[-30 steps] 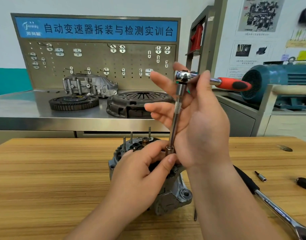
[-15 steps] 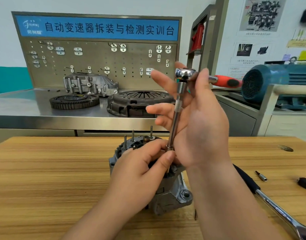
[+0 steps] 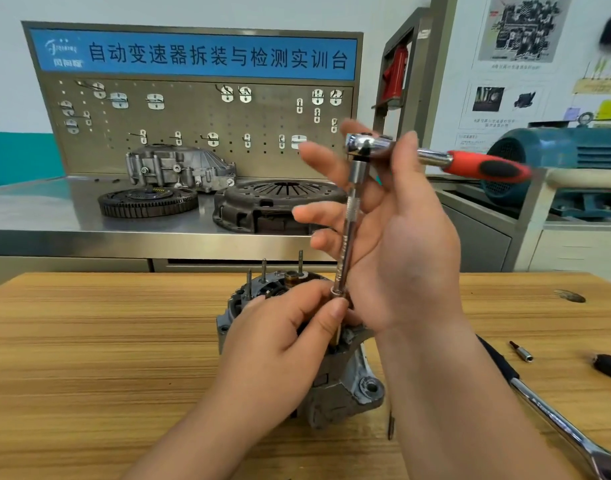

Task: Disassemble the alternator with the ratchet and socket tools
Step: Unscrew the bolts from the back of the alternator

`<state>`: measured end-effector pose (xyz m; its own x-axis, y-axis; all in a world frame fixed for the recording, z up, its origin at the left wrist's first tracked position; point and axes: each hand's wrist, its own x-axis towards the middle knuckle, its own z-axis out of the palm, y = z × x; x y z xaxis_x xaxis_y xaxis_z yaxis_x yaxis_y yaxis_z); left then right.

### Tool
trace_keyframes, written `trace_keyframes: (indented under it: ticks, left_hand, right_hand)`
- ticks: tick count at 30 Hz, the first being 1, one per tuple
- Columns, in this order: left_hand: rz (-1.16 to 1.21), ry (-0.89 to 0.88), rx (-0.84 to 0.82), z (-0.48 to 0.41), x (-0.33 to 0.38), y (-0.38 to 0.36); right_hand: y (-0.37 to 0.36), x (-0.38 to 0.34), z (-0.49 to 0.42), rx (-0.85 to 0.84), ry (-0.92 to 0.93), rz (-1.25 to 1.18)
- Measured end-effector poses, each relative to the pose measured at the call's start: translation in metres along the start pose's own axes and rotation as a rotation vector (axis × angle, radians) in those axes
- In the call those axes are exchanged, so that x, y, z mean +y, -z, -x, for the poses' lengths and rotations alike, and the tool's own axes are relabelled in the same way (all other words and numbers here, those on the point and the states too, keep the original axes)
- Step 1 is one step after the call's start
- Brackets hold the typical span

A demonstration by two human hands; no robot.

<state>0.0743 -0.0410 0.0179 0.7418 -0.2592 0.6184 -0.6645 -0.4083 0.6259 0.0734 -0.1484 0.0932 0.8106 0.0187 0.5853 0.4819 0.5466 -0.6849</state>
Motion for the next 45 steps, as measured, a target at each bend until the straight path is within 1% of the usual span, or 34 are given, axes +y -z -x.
trace_keyframes:
  ticks: [2,3,7,10,13,18,19,21,23,25,26,27,29,31,33,34,36,38,41,43,45]
  left_hand:
    - [-0.016,0.001,-0.013,0.0002,0.0010,-0.0008]
    - [-0.022,0.015,-0.006,-0.0001,0.0016,-0.0013]
    - [0.049,0.093,0.028,-0.0010,0.0032,-0.0016]
    - [0.050,0.112,0.026,-0.0014,0.0055,-0.0003]
    - [0.039,0.085,0.030,-0.0010,0.0038,0.0000]
    - [-0.019,0.025,0.000,-0.0002,0.0047,-0.0001]
    - [-0.018,0.031,0.001,-0.0003,0.0048,-0.0004]
    - [0.002,0.057,0.013,-0.0009,0.0051,-0.0006]
    - [0.018,0.080,0.021,-0.0014,0.0057,-0.0008]
    - [0.027,0.093,0.024,-0.0015,0.0062,-0.0010]
    - [0.031,0.093,0.028,-0.0012,0.0059,-0.0012]
    - [0.036,0.089,0.033,-0.0010,0.0056,-0.0012]
    - [0.045,0.072,0.032,-0.0002,0.0042,-0.0006]
    - [0.028,0.047,0.015,0.0008,0.0038,0.0003]
    - [0.007,0.037,-0.011,0.0006,0.0042,0.0012]
    - [0.011,0.039,-0.016,0.0001,0.0047,0.0018]
    - [0.053,0.066,-0.017,-0.0009,0.0043,0.0024]
    - [0.113,0.102,-0.007,-0.0018,0.0032,0.0028]
    - [0.113,0.090,0.008,-0.0018,0.0030,0.0024]
    - [0.100,0.084,0.018,-0.0015,0.0027,0.0018]
    - [0.073,0.069,0.021,-0.0007,0.0017,0.0020]
  right_hand:
    - [0.0026,0.0000,-0.0009,-0.002,-0.037,-0.001]
    - [0.0024,0.0005,-0.0005,0.007,-0.021,0.010]
    - [-0.0043,0.0044,0.0038,0.021,0.175,0.175]
    - [-0.0053,0.0035,0.0038,0.022,0.258,0.187]
    - [-0.0048,0.0015,0.0031,0.029,0.220,0.098]
    - [0.0003,-0.0011,0.0007,0.030,0.015,-0.009]
    - [0.0002,-0.0007,0.0007,0.031,0.019,-0.006]
    - [-0.0015,-0.0001,0.0022,0.037,0.103,0.050]
    - [-0.0016,-0.0012,0.0031,0.031,0.234,0.164]
    - [-0.0013,-0.0025,0.0029,-0.005,0.289,0.278]
    - [-0.0011,-0.0027,0.0025,-0.022,0.274,0.290]
    - [-0.0010,-0.0027,0.0021,-0.035,0.248,0.253]
    - [-0.0006,-0.0028,0.0011,-0.043,0.170,0.118]
    - [0.0010,-0.0035,-0.0008,-0.044,0.053,0.027]
    - [0.0031,-0.0044,-0.0018,-0.054,-0.039,-0.013]
    - [0.0035,-0.0038,-0.0017,-0.053,-0.053,-0.014]
    - [0.0020,-0.0017,-0.0007,-0.036,0.007,0.020]
    - [-0.0004,-0.0004,0.0008,-0.012,0.131,0.099]
    - [-0.0006,-0.0004,0.0012,0.001,0.267,0.173]
    - [0.0002,-0.0001,0.0009,-0.007,0.254,0.130]
    - [0.0007,-0.0004,0.0010,-0.019,0.168,0.043]
